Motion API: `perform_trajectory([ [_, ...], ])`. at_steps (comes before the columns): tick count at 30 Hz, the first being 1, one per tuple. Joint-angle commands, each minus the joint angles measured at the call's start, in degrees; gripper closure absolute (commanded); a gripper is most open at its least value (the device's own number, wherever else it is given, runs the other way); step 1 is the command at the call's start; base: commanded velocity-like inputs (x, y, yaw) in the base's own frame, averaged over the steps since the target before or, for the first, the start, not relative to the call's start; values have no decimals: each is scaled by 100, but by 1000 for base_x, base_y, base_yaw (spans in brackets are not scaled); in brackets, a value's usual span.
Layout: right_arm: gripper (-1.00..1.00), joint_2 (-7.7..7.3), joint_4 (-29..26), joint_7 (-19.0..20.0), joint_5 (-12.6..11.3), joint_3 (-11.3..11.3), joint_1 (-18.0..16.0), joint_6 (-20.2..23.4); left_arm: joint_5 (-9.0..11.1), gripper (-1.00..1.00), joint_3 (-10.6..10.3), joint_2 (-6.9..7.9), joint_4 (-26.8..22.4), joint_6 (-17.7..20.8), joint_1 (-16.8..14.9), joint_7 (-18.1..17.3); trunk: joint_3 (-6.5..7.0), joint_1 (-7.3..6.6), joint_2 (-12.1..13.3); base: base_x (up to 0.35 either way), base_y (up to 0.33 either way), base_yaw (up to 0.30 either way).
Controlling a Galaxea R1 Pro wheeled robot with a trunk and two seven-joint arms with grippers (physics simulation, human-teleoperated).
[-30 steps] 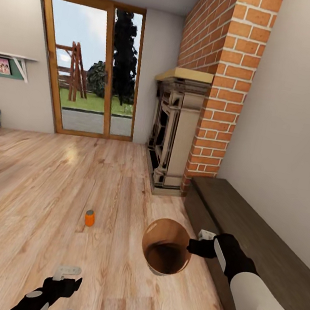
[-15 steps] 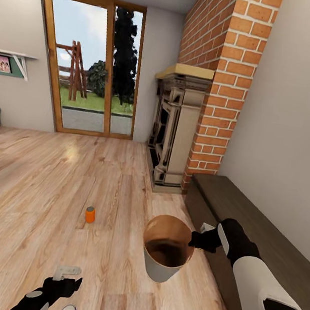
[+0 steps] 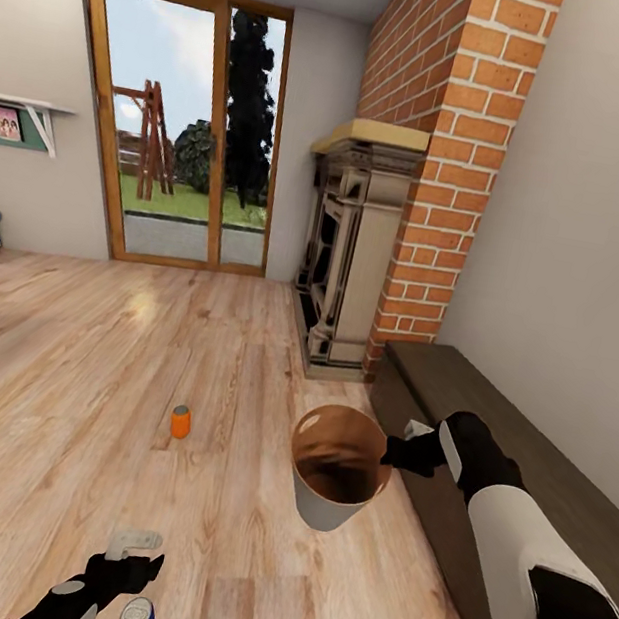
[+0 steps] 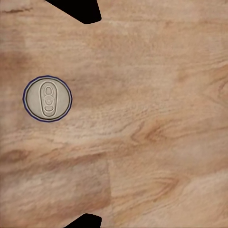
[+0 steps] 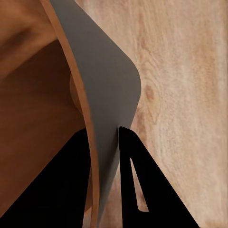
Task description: Put the three can of soda from the living room inside the tash can in the kitchen.
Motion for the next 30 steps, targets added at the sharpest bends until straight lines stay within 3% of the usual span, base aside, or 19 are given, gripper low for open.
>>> perform_trajectory([
  [1, 100, 1, -3, 26, -184, -18, -5, 26, 0, -100, 0, 0, 1, -1, 0, 0, -17, 22, -42, 0, 0, 0],
  [16, 100, 9, -11, 15, -182, -9, -7, 26, 4, -100, 0, 0, 1, -1, 1, 1, -287, 351, -644, 0, 0, 0],
  [30, 100, 28, -39, -6, -170, 8, -4, 26, 8, -100, 0, 0, -4, -1, 0, -5, -597, 387, -663, 0, 0, 4],
])
